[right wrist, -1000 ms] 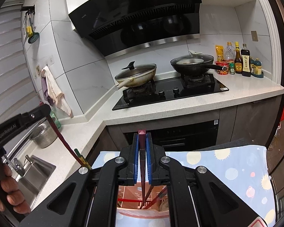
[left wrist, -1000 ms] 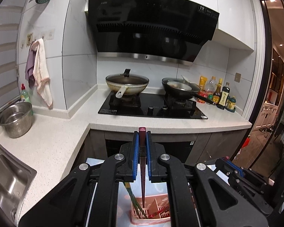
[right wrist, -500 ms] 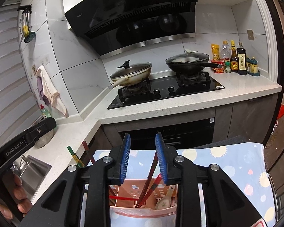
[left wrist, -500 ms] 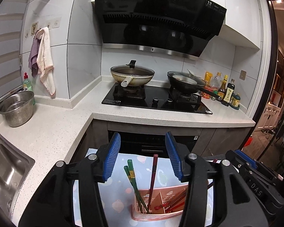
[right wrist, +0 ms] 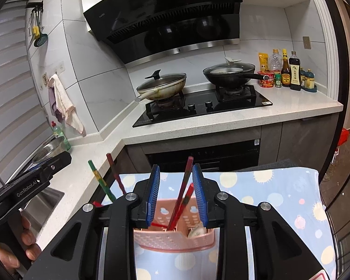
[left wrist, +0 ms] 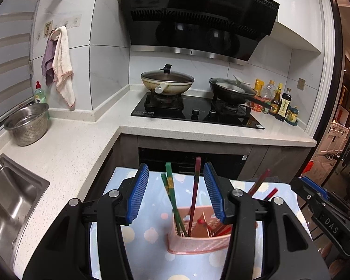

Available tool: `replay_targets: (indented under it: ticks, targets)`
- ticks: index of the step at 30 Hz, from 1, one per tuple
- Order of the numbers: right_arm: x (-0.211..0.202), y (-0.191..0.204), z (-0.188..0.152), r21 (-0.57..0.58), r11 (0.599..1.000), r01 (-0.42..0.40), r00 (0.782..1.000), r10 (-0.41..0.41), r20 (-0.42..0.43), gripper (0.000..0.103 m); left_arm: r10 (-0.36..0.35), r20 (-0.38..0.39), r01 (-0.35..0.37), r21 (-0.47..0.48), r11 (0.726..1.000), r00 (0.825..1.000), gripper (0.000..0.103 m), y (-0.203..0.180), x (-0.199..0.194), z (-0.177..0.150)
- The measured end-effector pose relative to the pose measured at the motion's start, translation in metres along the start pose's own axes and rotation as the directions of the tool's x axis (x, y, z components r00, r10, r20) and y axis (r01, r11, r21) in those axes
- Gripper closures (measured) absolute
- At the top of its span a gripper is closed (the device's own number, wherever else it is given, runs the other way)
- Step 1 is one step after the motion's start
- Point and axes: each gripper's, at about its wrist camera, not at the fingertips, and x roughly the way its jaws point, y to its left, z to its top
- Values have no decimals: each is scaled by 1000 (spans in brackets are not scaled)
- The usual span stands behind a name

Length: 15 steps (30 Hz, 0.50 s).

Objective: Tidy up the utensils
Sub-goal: 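Withdraw both open tools back over the gold spoon and last chopstick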

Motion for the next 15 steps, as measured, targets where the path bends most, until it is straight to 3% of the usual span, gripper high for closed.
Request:
replay_targets:
  ticks: [15]
  targets:
    - [-57,7,-63,-34,999,-7,998,5,-70,74,-4,-68,5,15,1000,998,56,-5,-49,-60]
